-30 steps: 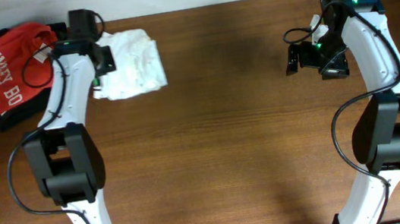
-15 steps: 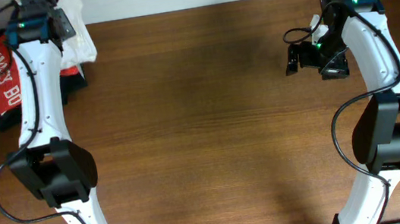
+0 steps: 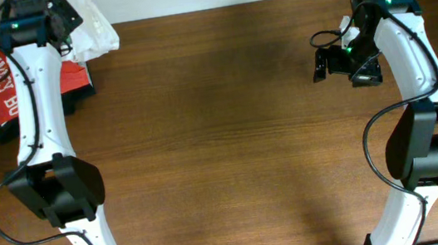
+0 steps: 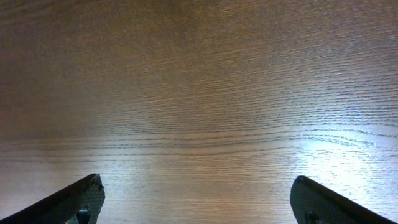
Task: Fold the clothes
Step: 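Carry the folded shirt to the clothes stack at top-left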
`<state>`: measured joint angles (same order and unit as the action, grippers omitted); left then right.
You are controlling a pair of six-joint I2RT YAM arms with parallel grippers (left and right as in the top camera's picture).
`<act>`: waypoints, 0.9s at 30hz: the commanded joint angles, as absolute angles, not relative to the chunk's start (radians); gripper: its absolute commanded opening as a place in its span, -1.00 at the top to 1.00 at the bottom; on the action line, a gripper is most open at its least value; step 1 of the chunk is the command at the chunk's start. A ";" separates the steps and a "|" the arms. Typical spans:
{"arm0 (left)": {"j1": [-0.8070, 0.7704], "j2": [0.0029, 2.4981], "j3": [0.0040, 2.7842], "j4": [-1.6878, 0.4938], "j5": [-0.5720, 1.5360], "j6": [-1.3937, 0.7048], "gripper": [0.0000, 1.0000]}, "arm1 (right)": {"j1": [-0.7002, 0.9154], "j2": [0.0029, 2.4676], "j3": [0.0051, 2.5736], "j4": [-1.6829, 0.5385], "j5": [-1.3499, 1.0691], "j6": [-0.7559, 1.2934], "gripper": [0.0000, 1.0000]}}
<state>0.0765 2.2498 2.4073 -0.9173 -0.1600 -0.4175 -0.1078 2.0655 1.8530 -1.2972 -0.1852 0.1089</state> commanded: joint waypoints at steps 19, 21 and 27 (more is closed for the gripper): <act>0.417 2.363 2.440 -0.928 -0.336 -0.432 0.92 | -0.105 2.070 1.849 -1.297 -0.191 0.112 -0.97; 0.439 2.369 2.439 -0.925 -0.363 -0.402 0.92 | -0.105 2.070 1.849 -1.297 -0.191 0.112 -0.97; 0.455 2.395 2.439 -0.936 -0.355 -0.403 -0.98 | -0.105 2.070 1.849 -1.297 -0.191 0.112 -0.97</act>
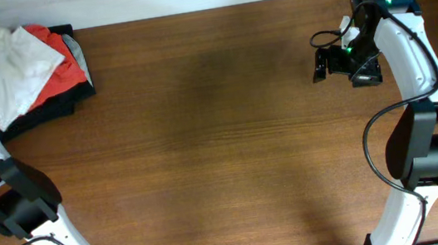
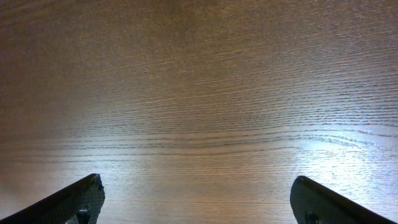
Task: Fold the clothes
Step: 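Carry the folded shirt to the clothes stack at top-left, then release the shirt onto the stack and withdraw the left gripper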
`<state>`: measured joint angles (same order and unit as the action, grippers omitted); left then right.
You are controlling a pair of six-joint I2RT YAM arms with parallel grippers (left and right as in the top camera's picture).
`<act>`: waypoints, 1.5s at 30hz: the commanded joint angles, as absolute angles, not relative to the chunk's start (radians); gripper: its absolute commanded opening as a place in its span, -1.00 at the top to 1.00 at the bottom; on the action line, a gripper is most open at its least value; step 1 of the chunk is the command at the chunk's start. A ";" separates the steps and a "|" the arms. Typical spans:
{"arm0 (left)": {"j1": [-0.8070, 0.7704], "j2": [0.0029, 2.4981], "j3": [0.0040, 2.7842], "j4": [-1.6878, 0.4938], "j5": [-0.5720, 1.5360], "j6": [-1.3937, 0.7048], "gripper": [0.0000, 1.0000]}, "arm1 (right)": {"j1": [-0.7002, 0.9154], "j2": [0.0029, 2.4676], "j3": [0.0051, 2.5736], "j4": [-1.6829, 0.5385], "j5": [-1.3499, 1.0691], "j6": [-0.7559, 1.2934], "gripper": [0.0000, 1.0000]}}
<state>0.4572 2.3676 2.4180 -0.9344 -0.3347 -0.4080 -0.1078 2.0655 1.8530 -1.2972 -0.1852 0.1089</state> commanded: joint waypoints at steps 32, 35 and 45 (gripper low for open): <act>0.349 2.028 2.582 -1.373 0.315 -0.291 -0.98 | -0.105 2.070 1.849 -1.298 -0.191 0.112 -0.97; 0.349 1.913 2.582 -1.640 0.314 -0.213 -0.90 | -0.105 2.070 1.849 -1.297 -0.191 0.112 -0.97; -0.014 1.436 2.151 -1.675 0.213 -0.173 -0.72 | -0.105 2.070 1.849 -1.297 -0.191 0.112 -0.97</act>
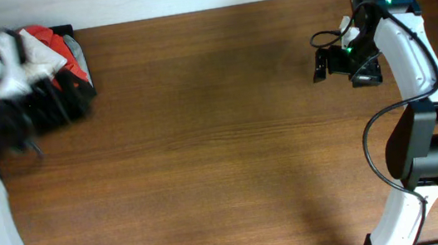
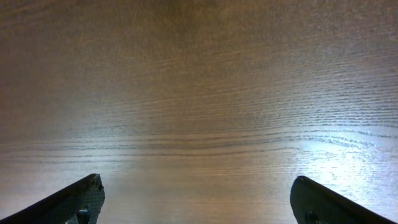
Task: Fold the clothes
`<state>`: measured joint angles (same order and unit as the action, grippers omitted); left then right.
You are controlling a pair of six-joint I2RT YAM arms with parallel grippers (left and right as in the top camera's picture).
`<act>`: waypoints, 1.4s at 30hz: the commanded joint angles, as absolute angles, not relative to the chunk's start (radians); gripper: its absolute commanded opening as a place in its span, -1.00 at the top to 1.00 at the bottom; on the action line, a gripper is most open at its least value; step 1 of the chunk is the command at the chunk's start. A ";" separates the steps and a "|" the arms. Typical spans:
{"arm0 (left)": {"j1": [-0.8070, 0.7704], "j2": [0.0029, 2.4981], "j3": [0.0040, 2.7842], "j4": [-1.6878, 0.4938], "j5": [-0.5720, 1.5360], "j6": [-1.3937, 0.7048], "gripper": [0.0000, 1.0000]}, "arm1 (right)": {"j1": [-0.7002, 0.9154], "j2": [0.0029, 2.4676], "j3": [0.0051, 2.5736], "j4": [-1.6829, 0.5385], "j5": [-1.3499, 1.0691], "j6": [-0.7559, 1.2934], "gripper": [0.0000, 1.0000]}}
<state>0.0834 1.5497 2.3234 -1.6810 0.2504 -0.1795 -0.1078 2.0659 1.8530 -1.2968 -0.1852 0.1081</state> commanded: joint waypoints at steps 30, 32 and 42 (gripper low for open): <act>-0.142 0.591 0.743 -0.859 0.216 -0.107 -0.98 | -0.105 2.070 1.849 -1.297 -0.191 0.112 -0.97; -0.094 0.488 0.632 -0.741 0.262 0.048 -0.98 | -0.105 2.070 1.849 -1.297 -0.191 0.112 -0.97; 0.029 0.119 0.086 0.035 0.318 0.234 -0.98 | -0.105 2.070 1.849 -1.297 -0.191 0.112 -0.97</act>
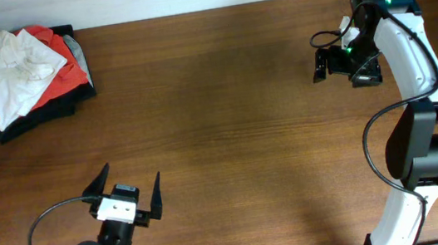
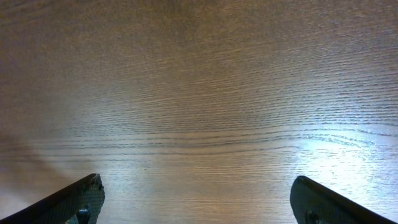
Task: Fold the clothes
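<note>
A pile of clothes (image 1: 16, 76) lies at the table's back left corner. A crumpled white garment is on top, with red and black garments under it. My left gripper (image 1: 127, 192) is far from the pile at the front left. It is open, with nothing between its fingers (image 1: 99, 183). My right gripper (image 1: 342, 65) hangs over bare wood at the back right. In the right wrist view it (image 2: 198, 190) is open, its fingertips (image 2: 93, 186) wide apart with only table between them.
The brown wooden table (image 1: 227, 121) stretches between the two arms. The right arm's white links (image 1: 411, 49) and black cable run along the right edge. The left arm's base and cable (image 1: 57, 234) sit at the front left.
My left arm was a blur at the left edge beside the clothes pile. It is now drawn back to the front left with its gripper open. The right arm has not moved.
My left arm first reached over the pile, with the white garment bunched at its gripper and a red printed garment showing. Then the white garment lay on the pile with the arm at the left edge. Now the arm is back at the front left.
</note>
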`<state>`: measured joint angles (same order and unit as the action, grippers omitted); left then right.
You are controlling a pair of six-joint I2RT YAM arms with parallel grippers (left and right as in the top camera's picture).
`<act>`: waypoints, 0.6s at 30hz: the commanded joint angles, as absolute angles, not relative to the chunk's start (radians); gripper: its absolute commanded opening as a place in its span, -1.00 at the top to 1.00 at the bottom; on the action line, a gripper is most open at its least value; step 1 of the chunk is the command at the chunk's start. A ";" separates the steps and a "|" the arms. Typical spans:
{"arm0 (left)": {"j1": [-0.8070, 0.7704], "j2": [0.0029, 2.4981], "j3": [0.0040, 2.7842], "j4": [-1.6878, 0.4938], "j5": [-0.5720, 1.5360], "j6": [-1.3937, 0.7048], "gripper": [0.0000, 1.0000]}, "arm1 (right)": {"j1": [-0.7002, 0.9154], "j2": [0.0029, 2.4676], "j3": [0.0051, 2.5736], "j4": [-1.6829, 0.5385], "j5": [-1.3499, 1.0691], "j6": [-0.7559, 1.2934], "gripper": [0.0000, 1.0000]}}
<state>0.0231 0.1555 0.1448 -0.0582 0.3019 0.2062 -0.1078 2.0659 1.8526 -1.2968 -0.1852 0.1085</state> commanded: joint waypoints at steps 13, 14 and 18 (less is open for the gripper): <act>0.078 0.005 0.008 -0.072 0.106 0.234 -0.98 | -0.105 2.070 1.849 -1.297 -0.191 0.112 -0.97; 0.078 0.005 0.008 -0.072 0.107 0.234 -0.98 | -0.105 2.070 1.849 -1.297 -0.191 0.112 -0.97; 0.077 0.005 0.009 -0.072 0.107 0.234 -0.98 | -0.105 2.070 1.849 -1.297 -0.191 0.112 -0.98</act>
